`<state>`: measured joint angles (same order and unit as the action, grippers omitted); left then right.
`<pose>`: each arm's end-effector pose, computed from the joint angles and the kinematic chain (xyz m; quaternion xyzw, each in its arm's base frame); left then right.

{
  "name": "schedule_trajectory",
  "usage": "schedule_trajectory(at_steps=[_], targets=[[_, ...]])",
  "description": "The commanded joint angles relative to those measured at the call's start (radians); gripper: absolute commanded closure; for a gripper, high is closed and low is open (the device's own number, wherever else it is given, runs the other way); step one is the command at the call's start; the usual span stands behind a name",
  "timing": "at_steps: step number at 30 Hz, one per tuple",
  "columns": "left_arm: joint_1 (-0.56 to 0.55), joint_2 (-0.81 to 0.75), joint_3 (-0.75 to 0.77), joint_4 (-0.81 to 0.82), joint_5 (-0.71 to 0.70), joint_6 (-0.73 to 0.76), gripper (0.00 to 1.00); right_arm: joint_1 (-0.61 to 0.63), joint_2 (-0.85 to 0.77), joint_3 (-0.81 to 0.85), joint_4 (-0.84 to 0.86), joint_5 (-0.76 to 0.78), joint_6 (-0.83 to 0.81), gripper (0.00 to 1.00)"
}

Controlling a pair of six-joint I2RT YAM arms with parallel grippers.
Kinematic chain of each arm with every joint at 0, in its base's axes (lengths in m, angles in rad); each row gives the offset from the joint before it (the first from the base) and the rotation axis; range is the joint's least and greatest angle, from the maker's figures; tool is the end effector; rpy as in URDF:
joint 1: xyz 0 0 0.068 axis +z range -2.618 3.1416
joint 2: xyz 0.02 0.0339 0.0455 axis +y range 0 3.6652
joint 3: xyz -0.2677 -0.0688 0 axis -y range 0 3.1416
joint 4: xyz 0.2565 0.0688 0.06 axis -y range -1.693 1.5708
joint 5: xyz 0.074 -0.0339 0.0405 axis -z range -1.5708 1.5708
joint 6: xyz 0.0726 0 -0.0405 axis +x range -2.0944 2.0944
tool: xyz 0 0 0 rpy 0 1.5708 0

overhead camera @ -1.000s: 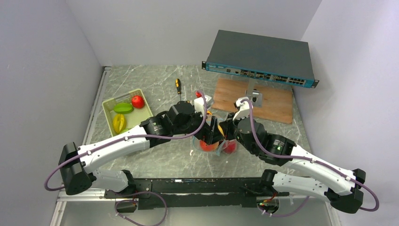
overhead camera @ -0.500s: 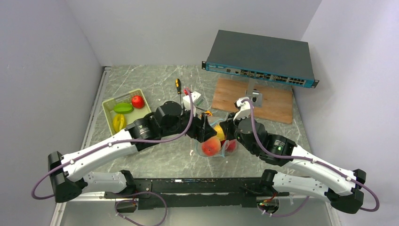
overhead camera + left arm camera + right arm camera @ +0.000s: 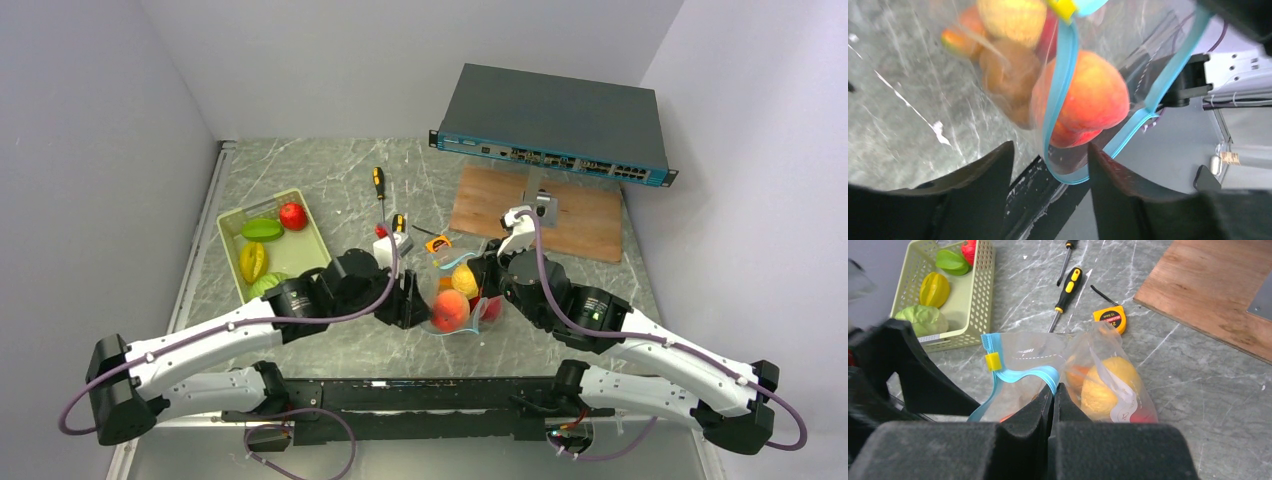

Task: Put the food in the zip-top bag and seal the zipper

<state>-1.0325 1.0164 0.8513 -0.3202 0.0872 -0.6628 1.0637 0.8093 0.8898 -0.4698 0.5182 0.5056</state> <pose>0.1337 -0.2362 0.2899 0.1794 0.8368 -0.4116 0.3135 0.1348 0.1687 0.3357 -0.0839 0.8111 0.2298 0.5313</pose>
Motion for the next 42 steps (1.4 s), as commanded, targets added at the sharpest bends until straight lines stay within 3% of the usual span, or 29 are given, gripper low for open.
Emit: schedule_trajectory(at_steps=[1, 10, 19, 31, 40, 42], targets=[[-0.02, 0.029, -0.038, 0.123, 0.069, -0.083, 0.49, 0.005, -0.012, 0.02, 0.051, 0.01, 0.007, 1.0], [-0.028, 0.11, 0.105, 0.113, 0.095, -0.023, 1.0, 0.004, -0.011, 0.02, 0.047, 0.013, 0.005, 1.0], [-0.028, 0.17, 0.278, 0.117, 0.098, 0.017, 1.0, 0.005, -0.017, 0.048, 0.009, 0.095, -0.05, 1.0], [-0.028, 0.081, 0.178, -0.013, -0.082, -0.006, 1.0, 0.004, -0.029, 0.02, -0.012, 0.154, -0.065, 1.0], [-0.025, 0.14, 0.22, -0.034, -0.037, 0.007, 1.0, 0.004, -0.013, 0.027, -0.007, 0.162, -0.086, 1.0], [-0.024, 0.145, 0.232, -0.044, -0.036, 0.023, 0.9, 0.004, -0.026, 0.029, -0.008, 0.166, -0.088, 1.0]])
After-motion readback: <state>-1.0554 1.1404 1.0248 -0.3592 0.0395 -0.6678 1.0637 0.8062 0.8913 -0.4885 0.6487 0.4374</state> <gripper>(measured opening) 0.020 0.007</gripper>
